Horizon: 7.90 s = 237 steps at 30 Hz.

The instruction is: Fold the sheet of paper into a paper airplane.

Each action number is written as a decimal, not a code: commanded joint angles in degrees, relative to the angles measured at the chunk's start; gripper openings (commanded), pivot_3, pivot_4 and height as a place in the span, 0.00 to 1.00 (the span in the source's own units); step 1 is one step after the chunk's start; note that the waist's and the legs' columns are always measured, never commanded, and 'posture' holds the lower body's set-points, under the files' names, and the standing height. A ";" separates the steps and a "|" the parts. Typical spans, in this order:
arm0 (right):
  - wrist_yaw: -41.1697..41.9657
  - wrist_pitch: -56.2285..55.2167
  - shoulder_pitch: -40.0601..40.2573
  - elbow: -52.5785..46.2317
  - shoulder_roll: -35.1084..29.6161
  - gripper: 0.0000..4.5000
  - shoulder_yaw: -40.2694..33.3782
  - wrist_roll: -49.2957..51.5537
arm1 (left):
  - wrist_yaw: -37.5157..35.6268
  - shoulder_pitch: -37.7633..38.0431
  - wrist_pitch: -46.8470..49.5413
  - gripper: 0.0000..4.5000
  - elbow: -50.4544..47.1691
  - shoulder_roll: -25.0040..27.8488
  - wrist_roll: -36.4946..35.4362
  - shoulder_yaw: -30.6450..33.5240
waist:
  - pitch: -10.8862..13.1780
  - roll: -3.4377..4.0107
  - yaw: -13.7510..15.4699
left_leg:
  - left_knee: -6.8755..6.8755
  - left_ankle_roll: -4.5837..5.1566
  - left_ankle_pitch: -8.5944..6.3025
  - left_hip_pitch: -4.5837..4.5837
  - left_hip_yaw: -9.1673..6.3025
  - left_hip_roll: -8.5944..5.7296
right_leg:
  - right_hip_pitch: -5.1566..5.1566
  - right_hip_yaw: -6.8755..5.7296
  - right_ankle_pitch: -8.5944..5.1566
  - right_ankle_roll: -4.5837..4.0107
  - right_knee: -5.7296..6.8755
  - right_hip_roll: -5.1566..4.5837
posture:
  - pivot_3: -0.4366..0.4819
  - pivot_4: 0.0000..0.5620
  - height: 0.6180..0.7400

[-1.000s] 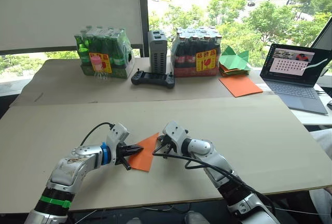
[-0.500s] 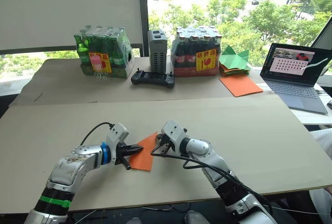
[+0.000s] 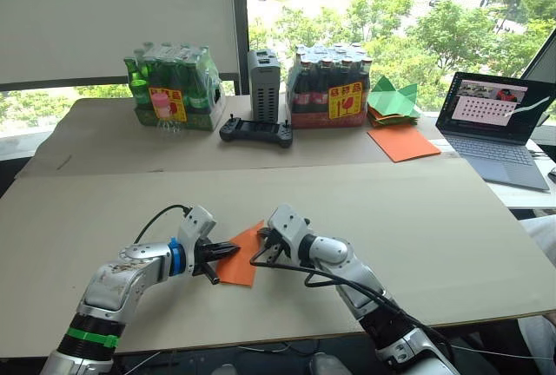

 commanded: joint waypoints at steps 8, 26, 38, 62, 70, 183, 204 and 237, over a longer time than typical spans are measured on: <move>3.65 1.82 1.57 -1.67 -1.45 0.00 1.68 0.67 | 0.76 1.24 1.03 0.01 -0.01 0.24 0.76 -0.47 | 0.00 0.00 0.01 | -0.06 0.00 0.00 0.01 0.01 0.00 | 0.00 0.00 0.00 0.00 -0.05 0.00 | 0.48 0.27 1.00; 9.23 7.08 3.51 -7.46 -2.81 0.00 3.51 2.94 | 0.72 0.56 1.20 0.01 0.40 -0.09 0.82 -0.71 | 0.00 0.00 0.07 | -0.31 0.00 0.00 0.10 0.02 0.00 | 0.02 0.01 -0.21 0.31 -0.16 -0.01 | 0.48 0.27 1.00; 12.25 11.82 5.01 -10.71 -5.05 0.00 4.28 5.75 | 0.81 0.56 1.10 0.01 0.67 -0.11 0.91 -0.54 | 0.00 0.00 0.18 | -0.33 0.00 0.00 0.10 0.02 0.00 | 0.02 0.01 -0.22 0.32 -0.18 -0.01 | 0.48 0.27 1.00; 16.66 21.86 5.12 -16.70 -7.91 0.00 4.18 15.49 | 0.43 0.67 1.05 0.01 0.48 0.31 0.98 -0.60 | 0.00 -0.01 0.25 | -0.34 0.00 0.00 0.10 0.02 0.00 | 0.01 0.00 -0.26 0.36 -0.20 -0.01 | 0.48 0.27 1.00; 12.57 18.31 4.36 -13.22 -7.10 0.00 3.96 13.55 | 0.32 0.63 0.95 0.01 0.51 0.38 1.05 -0.68 | 0.00 -0.01 0.22 | -0.35 0.00 0.00 0.10 0.02 0.00 | 0.01 0.00 -0.27 0.37 -0.20 -0.01 | 0.48 0.27 1.00; 9.86 11.79 3.32 -9.70 -6.30 0.00 6.66 9.11 | 1.94 -10.24 -4.60 0.01 7.10 -6.06 6.48 -0.87 | 0.01 -0.02 1.37 | -0.43 0.00 0.00 0.06 0.01 -0.03 | 0.01 -0.01 -0.29 0.38 -0.29 -0.02 | 0.48 0.27 1.00; 9.87 11.53 3.11 -9.43 -6.36 0.00 6.97 8.97 | -0.77 -7.53 -0.88 0.01 3.09 -3.62 2.12 0.80 | 0.02 -0.03 1.23 | -0.44 0.00 0.00 0.06 0.01 -0.02 | -0.01 -0.01 -0.29 0.37 -0.28 -0.02 | 0.48 0.27 1.00; 8.74 12.03 3.44 -9.93 -6.02 0.00 6.69 9.12 | -1.98 -14.48 -10.30 0.01 14.82 -7.82 10.38 -6.77 | 0.02 -0.03 1.30 | -0.43 0.00 0.01 0.06 0.01 -0.03 | -0.01 -0.01 -0.25 0.31 -0.27 -0.01 | 0.48 0.27 1.00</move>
